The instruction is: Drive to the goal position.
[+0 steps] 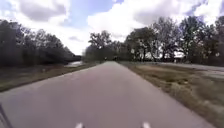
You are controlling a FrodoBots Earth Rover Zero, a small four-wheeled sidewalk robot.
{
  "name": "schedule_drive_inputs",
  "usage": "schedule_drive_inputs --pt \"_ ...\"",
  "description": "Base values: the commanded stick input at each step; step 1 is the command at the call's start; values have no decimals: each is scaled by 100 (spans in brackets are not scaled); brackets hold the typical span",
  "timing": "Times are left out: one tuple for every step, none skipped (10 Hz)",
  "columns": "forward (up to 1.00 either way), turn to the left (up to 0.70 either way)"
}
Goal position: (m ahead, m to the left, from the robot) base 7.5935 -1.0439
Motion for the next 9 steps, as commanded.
schedule_drive_inputs --pt "100 0" --pt "100 0" --pt "100 0" --pt "100 0" --pt "100 0" --pt "100 0" --pt "100 0" --pt "100 0" --pt "100 0"
